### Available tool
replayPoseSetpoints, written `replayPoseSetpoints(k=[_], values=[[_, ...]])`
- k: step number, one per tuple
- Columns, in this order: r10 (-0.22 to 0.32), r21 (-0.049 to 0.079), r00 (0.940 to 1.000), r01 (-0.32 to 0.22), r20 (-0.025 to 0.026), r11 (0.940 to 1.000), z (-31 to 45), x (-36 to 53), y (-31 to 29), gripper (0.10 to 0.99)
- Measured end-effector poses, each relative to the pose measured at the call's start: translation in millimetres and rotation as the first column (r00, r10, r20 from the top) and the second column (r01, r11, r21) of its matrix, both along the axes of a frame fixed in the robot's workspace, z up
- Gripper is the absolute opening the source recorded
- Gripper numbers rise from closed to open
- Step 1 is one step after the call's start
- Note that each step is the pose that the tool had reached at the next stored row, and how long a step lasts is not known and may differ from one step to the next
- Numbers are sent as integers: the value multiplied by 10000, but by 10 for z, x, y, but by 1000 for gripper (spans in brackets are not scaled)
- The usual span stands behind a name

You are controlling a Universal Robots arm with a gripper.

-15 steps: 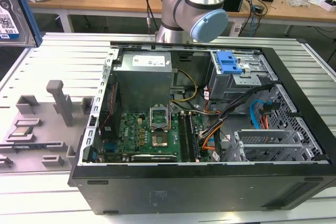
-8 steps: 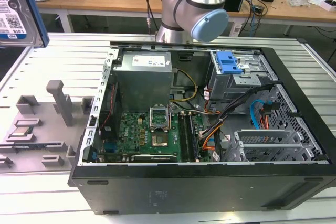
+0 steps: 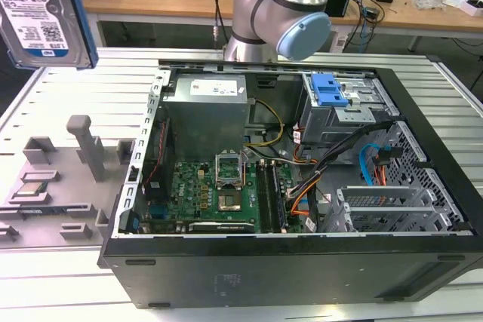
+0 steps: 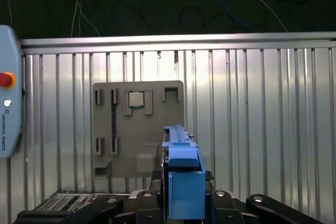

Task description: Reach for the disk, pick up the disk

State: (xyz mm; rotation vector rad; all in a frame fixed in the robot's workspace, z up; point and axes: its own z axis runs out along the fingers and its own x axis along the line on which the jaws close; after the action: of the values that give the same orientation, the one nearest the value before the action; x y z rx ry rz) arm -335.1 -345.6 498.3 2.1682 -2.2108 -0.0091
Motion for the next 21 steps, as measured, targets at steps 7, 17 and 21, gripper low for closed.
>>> replayPoseSetpoints(k=[7,17,21], values=[[1,0,10000,-1,0,10000,0,336,1,361],[-1,0,10000,1,0,10000,0,916,8,361],[-1,0,10000,1,0,10000,0,1055,9,361]])
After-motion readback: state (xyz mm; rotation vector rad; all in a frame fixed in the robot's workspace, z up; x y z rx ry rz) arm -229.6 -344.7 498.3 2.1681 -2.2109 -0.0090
